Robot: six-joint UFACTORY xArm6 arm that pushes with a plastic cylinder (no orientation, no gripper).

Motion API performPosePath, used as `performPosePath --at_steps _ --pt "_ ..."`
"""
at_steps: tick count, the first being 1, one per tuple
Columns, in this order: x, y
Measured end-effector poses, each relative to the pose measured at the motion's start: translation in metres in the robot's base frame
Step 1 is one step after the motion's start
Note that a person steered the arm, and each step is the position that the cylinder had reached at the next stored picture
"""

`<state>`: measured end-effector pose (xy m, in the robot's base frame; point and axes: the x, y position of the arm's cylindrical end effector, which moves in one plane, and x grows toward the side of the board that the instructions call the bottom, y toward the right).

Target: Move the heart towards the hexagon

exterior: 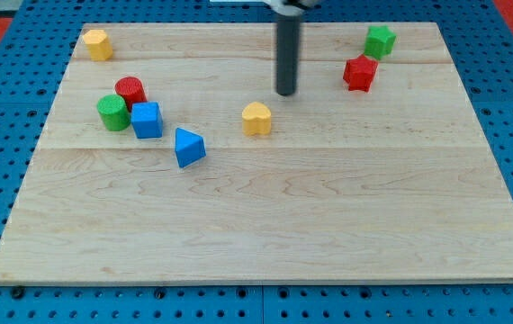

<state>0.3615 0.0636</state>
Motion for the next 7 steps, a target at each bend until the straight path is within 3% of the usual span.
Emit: performPosePath --at_steps 1,3,4,5,6,7 --pt "0.059 -0.042" --pt "-0.056 -0.194" --pt "-0.049 -0.109" --pt "0.01 -0.109" --pt "0.007 -0.172" --pt "-0.036 -0.212"
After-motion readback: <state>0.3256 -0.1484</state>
